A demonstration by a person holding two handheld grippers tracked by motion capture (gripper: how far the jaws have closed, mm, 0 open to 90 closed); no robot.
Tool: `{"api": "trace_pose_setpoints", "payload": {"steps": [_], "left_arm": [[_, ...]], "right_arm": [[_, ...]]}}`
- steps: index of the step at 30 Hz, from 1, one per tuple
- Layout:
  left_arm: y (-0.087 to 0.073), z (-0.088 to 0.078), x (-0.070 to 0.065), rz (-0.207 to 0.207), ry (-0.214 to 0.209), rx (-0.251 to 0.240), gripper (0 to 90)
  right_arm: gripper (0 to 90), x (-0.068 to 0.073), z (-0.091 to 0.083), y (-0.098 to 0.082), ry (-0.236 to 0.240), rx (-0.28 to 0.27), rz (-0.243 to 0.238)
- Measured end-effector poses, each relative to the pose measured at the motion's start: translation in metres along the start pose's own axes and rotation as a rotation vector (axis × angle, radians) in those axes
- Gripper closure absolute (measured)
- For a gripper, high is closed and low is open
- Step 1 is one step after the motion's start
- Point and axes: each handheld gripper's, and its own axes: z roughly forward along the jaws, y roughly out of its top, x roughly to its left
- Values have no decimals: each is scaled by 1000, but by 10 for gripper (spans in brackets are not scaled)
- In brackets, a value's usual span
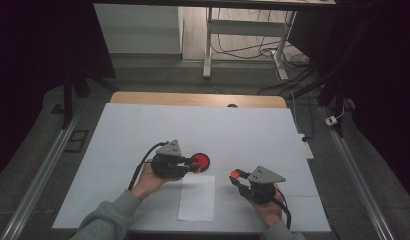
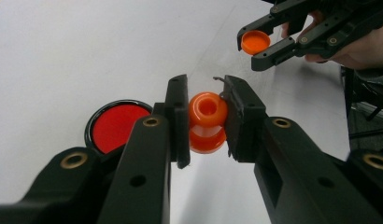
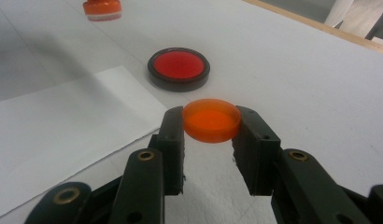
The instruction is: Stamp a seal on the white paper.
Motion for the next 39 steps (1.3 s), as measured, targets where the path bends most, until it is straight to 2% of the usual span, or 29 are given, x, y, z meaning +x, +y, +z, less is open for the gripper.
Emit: {"api": "trace_pose_setpoints", "payload": {"steps": [22,39], "left_arm": [[-12,2,-17,-16,-36,25,726],[-22,3,-24,-23,-33,44,725]], "right_arm": [[640,0,2,-1,7,9,2],[640,0,3,-2,2,12,2]]}}
